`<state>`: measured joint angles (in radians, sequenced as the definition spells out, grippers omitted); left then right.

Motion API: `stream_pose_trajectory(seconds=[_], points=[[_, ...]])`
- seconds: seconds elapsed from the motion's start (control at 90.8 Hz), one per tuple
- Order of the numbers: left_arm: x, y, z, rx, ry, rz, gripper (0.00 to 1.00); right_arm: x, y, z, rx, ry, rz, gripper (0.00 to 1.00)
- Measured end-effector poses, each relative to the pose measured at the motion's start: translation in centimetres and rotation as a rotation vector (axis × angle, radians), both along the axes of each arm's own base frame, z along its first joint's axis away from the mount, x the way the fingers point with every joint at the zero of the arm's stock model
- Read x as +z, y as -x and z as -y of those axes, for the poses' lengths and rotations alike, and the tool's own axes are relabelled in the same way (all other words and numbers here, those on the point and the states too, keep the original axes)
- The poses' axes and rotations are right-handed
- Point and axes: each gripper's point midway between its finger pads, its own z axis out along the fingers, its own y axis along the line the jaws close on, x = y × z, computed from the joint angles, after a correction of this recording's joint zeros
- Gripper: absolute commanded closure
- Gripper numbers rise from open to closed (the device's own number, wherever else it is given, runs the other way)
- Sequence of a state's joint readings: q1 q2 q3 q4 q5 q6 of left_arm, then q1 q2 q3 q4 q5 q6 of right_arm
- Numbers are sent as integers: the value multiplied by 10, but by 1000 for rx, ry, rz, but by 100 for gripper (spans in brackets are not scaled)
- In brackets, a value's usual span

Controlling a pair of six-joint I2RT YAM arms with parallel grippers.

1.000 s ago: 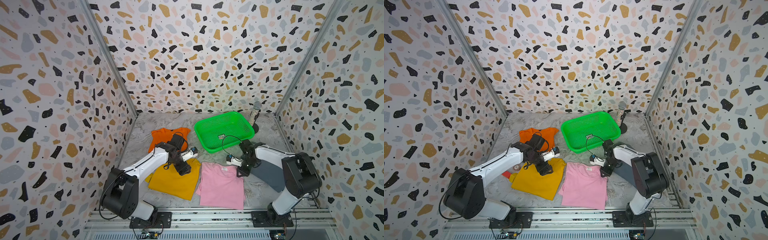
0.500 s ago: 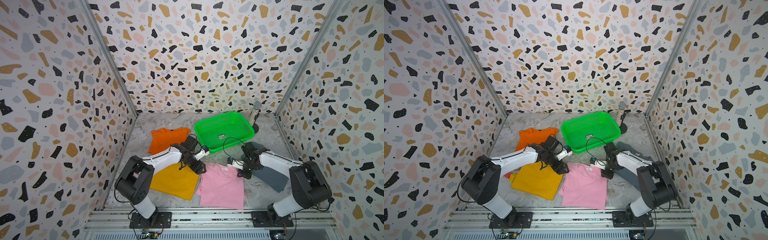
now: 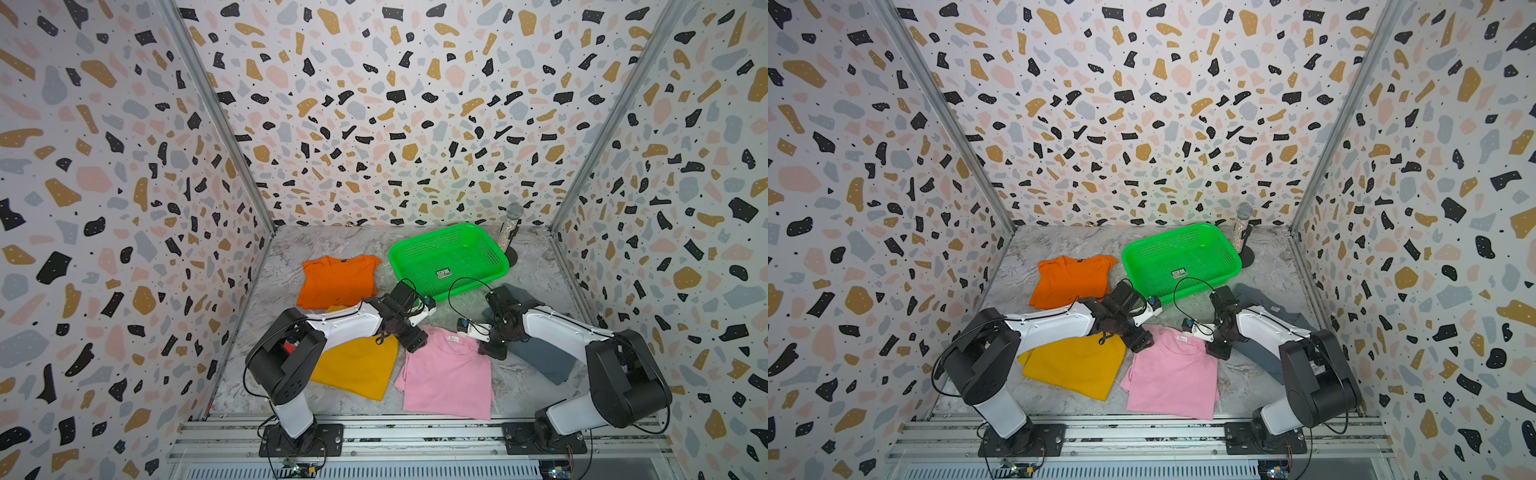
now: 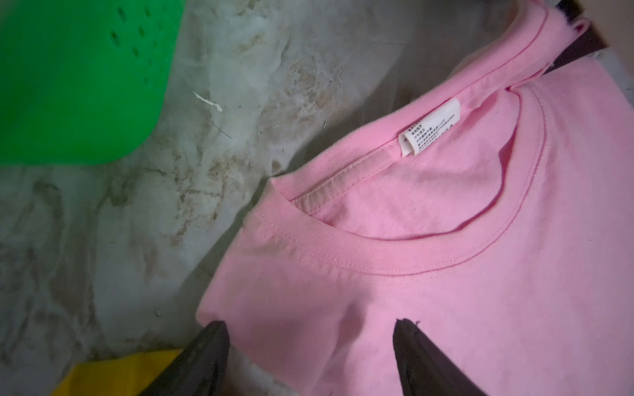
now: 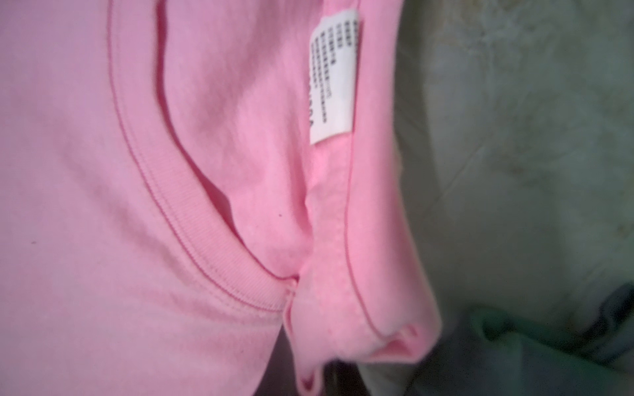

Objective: Put the folded t-shirts into the basket
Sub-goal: Pick up the T-shirt from the center of the board.

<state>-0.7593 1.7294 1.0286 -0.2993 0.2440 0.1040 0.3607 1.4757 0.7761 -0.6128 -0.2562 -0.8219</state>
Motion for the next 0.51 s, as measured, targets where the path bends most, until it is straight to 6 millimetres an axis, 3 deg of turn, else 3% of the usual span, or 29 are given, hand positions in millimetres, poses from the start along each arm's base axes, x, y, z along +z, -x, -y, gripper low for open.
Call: stream_pose_trajectory(seconds=[0.242,0.407,0.507], points=[[-23,2,1,31,-48,-23,27,0,1,2,5,-1,2,100],[-24,-1,8,45,-23,-8,45,0,1,2,5,-1,2,100],[-25,-3,13,50,11,8,61,0,1,2,4,-2,1,100]])
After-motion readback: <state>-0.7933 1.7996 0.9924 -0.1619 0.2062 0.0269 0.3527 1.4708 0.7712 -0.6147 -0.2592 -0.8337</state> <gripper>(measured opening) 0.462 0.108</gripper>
